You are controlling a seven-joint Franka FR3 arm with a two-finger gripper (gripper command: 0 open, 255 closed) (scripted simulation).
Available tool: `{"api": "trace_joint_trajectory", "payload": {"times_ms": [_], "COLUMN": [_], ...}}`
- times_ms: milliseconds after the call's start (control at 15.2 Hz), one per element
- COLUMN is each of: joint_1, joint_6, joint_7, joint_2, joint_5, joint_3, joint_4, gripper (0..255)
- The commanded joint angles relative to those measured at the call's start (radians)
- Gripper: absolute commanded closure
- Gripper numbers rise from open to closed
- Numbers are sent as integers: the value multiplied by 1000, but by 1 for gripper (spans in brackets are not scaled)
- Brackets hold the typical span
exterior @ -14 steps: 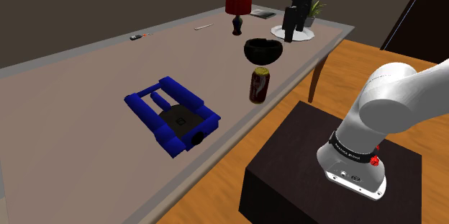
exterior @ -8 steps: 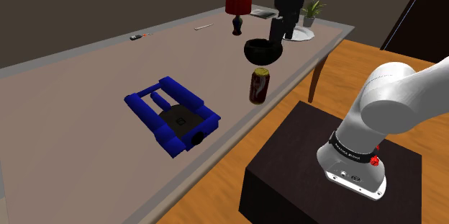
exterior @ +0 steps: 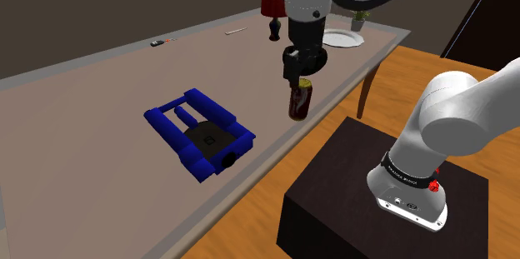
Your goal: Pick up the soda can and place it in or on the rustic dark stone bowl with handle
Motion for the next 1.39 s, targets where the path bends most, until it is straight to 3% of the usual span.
{"api": "trace_joint_trajectory", "payload": {"times_ms": [0,462,924,990,1320], "joint_1": [5,5,5,5,6], "joint_6": [27,118,118,118,118], "joint_7": [20,20,20,20,21], "joint_2": [9,15,15,15,15], "joint_5": [4,6,6,6,6], "joint_3": [21,25,25,25,26], "joint_4": [-17,-101,-101,-101,-101], "gripper": [0,0,0,255,255]}}
